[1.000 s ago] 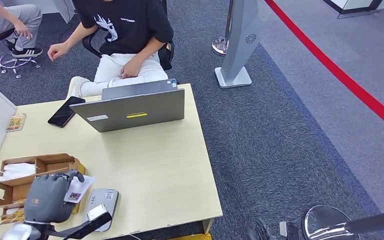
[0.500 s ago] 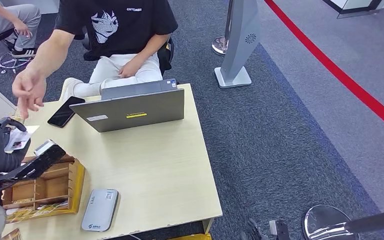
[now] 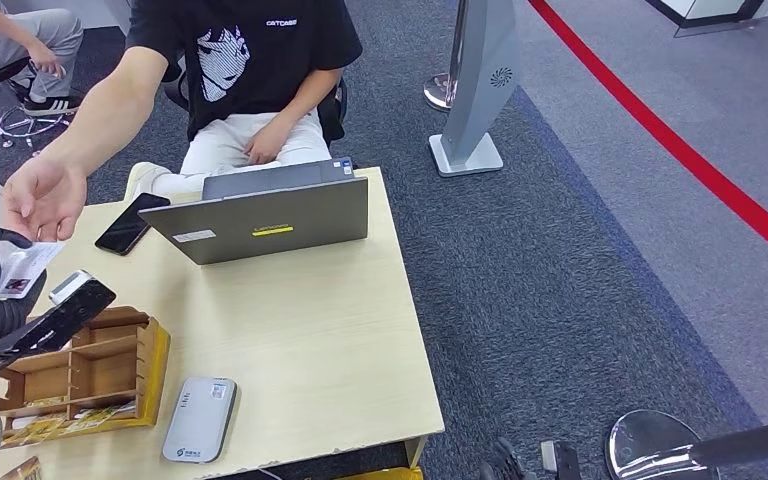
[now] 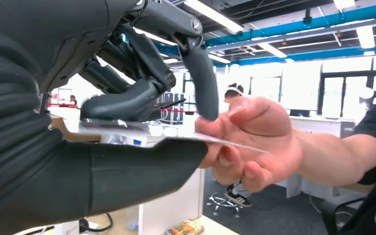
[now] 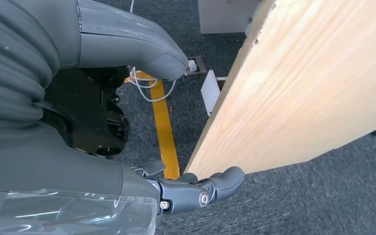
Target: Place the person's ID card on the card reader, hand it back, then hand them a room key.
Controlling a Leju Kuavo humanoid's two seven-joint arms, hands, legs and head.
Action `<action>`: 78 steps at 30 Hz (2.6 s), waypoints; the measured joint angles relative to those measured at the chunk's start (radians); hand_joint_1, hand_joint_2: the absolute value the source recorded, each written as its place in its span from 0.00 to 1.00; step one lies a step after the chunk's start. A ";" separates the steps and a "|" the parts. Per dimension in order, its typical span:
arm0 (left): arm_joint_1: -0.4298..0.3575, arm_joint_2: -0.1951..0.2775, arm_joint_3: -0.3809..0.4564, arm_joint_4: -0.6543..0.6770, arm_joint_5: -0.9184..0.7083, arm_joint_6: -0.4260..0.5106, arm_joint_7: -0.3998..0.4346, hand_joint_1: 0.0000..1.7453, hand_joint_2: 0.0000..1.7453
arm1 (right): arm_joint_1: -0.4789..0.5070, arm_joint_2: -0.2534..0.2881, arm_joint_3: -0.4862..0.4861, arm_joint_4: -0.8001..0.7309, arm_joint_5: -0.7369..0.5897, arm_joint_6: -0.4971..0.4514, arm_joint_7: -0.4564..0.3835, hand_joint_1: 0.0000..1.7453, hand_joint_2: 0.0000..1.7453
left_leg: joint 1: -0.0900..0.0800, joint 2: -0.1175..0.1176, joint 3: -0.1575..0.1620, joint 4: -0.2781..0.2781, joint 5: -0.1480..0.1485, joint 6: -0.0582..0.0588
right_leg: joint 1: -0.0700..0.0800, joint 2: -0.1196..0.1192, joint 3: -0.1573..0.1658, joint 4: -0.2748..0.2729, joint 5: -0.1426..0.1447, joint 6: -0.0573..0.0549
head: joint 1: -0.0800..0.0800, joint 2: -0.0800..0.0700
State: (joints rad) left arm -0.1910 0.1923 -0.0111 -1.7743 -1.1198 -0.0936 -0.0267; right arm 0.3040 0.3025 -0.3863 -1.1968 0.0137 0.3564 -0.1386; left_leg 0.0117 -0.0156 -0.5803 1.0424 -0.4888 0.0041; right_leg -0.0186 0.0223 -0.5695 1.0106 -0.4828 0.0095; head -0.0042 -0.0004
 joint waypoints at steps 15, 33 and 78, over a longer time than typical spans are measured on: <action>0.297 -0.052 0.001 -0.144 0.038 0.076 -0.173 0.00 1.00 | 0.027 0.000 0.000 -0.023 -0.083 -0.061 -0.038 0.00 1.00 | 0.000 0.001 -0.001 0.000 -0.001 0.001 | 0.000 0.001 -0.001 -0.001 -0.001 0.001 | 0.000 0.000; 0.647 0.349 -0.259 -0.152 0.016 0.202 0.010 0.00 1.00 | 0.010 0.000 -0.055 -0.030 -0.077 -0.038 -0.047 0.00 1.00 | 0.002 0.003 0.001 -0.001 -0.004 -0.003 | 0.002 0.003 0.000 -0.001 -0.003 -0.002 | -0.001 0.000; 0.508 0.144 -0.048 0.105 -0.123 0.153 -0.165 1.00 1.00 | -0.005 0.000 -0.048 -0.011 -0.091 -0.011 -0.048 0.00 1.00 | 0.002 0.003 0.001 -0.001 -0.004 -0.003 | 0.002 0.002 0.000 0.000 -0.003 -0.002 | -0.001 0.000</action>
State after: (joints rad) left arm 0.3173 0.3365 -0.0595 -1.6690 -1.2426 0.0599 -0.1913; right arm 0.2990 0.3025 -0.4345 -1.2077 -0.0775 0.3456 -0.1865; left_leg 0.0137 -0.0125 -0.5794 1.0417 -0.4931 0.0015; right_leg -0.0165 0.0245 -0.5693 1.0101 -0.4853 0.0076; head -0.0051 -0.0004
